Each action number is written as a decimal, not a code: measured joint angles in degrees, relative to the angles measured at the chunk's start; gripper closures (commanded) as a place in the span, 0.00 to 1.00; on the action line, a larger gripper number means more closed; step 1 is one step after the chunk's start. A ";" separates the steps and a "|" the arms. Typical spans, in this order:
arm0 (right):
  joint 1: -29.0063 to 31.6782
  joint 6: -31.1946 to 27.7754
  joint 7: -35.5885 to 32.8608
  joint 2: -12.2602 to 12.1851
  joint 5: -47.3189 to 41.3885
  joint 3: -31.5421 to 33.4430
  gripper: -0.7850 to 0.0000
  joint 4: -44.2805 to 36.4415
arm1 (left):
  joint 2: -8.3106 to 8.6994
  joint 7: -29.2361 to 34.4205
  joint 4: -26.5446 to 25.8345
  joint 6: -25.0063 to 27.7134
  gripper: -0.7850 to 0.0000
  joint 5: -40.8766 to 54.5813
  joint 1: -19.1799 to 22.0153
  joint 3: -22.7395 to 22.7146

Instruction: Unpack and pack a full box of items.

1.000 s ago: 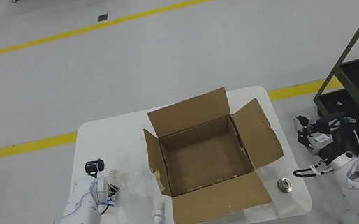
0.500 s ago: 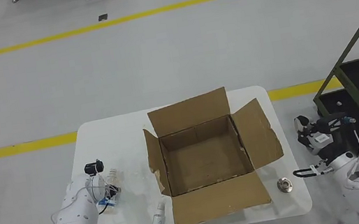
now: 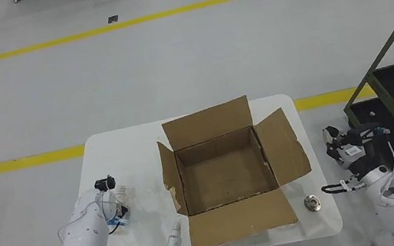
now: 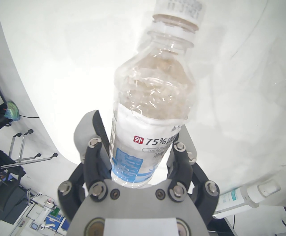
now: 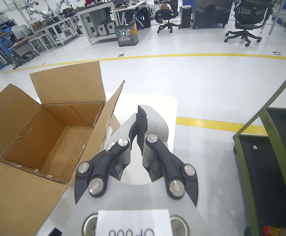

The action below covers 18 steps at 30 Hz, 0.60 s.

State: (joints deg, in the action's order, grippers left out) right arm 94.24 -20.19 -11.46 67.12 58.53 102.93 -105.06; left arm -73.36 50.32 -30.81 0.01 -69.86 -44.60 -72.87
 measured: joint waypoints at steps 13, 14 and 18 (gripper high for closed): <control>-1.85 -1.32 -4.44 -0.21 -6.22 -0.38 0.51 2.35 | 2.70 6.41 -11.97 -0.28 1.00 4.07 -2.09 -6.43; -2.30 -1.58 -5.95 -0.28 -7.15 -0.41 0.00 2.68 | 3.06 7.83 -14.51 -0.48 1.00 4.61 -2.88 -7.47; -4.46 -2.81 -13.01 -0.60 -10.94 -1.43 0.00 4.26 | 4.60 15.29 -29.07 -1.45 1.00 7.16 -8.00 -12.53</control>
State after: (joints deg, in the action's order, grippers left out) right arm 89.77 -23.00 -24.47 66.52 47.58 101.51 -100.80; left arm -68.77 65.61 -59.89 -1.44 -62.70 -52.60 -85.40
